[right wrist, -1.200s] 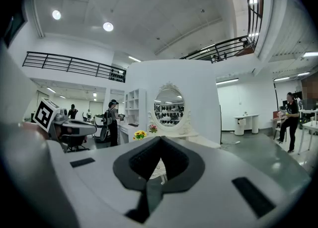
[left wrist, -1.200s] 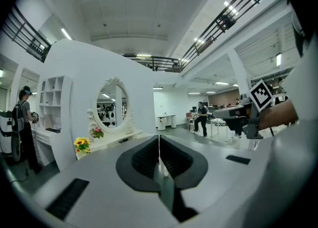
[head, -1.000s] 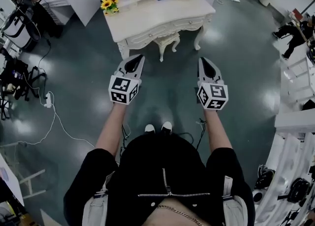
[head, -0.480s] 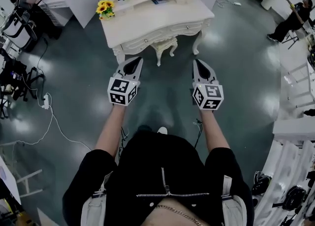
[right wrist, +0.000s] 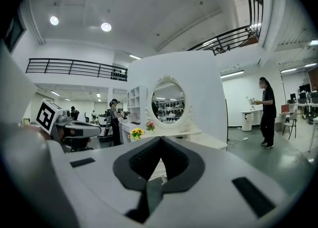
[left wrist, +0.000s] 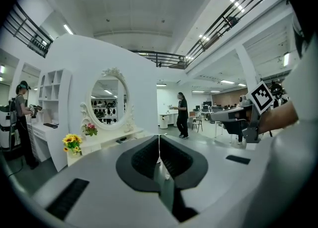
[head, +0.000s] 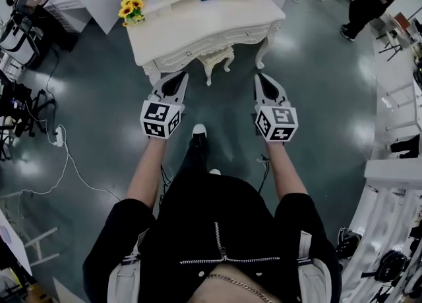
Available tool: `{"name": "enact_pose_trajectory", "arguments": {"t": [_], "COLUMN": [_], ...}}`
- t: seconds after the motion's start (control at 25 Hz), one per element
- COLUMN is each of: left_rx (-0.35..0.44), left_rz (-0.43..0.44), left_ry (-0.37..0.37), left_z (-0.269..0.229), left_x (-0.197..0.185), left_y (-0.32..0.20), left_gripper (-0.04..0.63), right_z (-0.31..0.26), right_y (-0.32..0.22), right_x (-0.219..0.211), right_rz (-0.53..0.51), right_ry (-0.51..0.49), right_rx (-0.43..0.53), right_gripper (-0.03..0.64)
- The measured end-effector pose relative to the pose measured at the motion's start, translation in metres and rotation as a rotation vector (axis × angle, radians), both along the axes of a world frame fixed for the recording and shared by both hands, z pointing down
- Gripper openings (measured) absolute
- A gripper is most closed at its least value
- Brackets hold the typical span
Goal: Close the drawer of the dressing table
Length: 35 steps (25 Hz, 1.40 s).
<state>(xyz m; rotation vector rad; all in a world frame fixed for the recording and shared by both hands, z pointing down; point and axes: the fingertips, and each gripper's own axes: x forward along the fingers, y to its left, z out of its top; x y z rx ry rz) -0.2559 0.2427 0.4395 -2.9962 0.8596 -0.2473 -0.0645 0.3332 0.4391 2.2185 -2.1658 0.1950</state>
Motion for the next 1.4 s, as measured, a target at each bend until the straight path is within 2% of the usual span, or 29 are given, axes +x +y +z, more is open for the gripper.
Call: {"name": "enact_pose_trajectory", "arguments": {"t": [0.32,0.64,0.88,1.2,1.4], "left_rx": [-0.008,-0.018,-0.010,-0.035,-0.049], "left_rz": [0.045,0.093,0.126,0.136,0.106], "left_ry": [-0.012,-0.021,-0.035,-0.023,-0.034], "left_z": [0.009,0.007,0.011,0.016,0.023], "left_x": [0.048,0.100,0.122,0.151,0.168], "left_y": [-0.080,-0.185,-0.262,-0.320,-0.356], "left_gripper": [0.021,0.021,0.021,0.021,0.021], "right_z": [0.011,0.007,0.007,0.011,0.019], "right_y": [-0.070,-0.174,-0.246,-0.308,-0.350], "right_x": [0.039,0.082,0.100,0.126,0.149], "right_rz": [0.028,0.056,0.075,0.074,0.050], "right_ry": [0.003,0.001,-0.014,-0.011,-0.027], "right_rx": [-0.025,-0.045,-0.038,-0.057,-0.066], "right_gripper": [0.006,0.006,0.006,0.006,0.006]}}
